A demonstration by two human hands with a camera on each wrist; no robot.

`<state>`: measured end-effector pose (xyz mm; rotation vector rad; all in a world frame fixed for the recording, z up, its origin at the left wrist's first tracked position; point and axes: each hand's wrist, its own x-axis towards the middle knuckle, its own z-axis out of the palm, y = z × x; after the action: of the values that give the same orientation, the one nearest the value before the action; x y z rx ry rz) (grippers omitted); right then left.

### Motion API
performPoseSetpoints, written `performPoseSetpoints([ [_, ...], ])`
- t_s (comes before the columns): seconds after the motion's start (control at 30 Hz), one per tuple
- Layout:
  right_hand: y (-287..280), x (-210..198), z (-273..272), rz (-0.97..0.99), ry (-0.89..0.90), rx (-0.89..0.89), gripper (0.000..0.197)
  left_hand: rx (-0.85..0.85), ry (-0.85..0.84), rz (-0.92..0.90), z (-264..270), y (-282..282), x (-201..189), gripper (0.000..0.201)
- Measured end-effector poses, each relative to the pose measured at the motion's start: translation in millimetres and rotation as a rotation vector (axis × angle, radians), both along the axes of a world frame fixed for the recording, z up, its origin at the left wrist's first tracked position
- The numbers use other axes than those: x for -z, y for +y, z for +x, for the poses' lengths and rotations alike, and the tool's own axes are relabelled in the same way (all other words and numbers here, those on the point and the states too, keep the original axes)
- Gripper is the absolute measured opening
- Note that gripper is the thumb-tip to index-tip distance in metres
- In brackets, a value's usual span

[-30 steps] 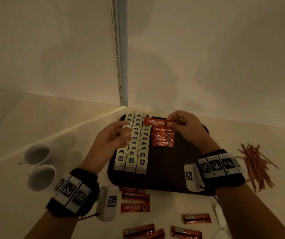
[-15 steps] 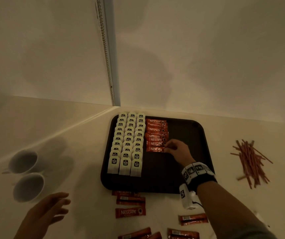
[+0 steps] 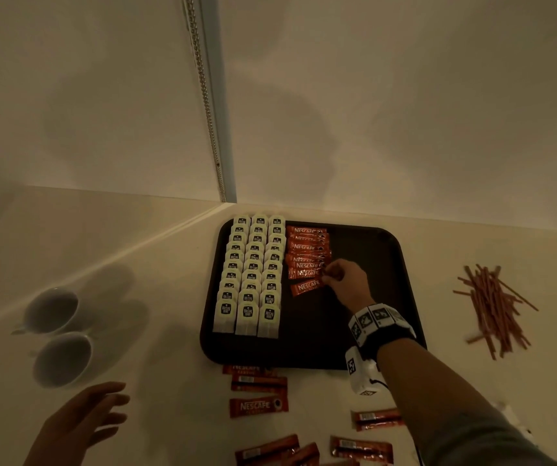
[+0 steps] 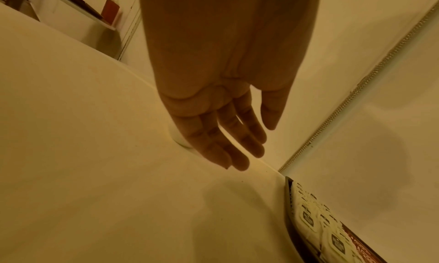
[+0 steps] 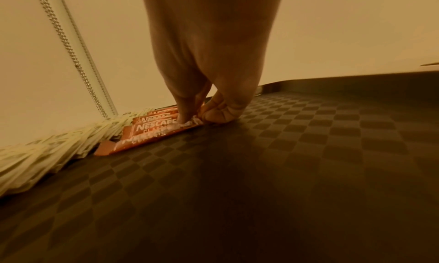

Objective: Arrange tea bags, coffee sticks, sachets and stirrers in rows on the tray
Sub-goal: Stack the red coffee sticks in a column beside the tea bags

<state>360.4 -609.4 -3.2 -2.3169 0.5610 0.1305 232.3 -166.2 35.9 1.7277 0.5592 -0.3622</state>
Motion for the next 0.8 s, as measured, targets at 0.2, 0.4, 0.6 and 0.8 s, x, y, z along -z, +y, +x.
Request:
performPoseSetpoints([
  [0.2,0.0,-34.2,-13.2,0.038,-0.091,-0.067,0.02,0.012,-0.031,-0.046,-4.8,1.5,-8.5,0.02],
  [0.4,10.2,-100.2,-78.4,0.035,0.087,-0.511,0.027,0.043,-0.026,-0.046,-25.1,13.6,-7.6,0.024],
  [0.6,10.3,-81.8,-184.7,-0.31,0.505,-0.856,0.078,0.042,0.052,-0.046,-46.3,29.9,2.1,0.027],
  [0.8,16.7,-38.1,-257.9,-0.355,0.585,-0.762,0.135,0.086,0.077,0.002,-64.0,36.4,6.0,0.025],
])
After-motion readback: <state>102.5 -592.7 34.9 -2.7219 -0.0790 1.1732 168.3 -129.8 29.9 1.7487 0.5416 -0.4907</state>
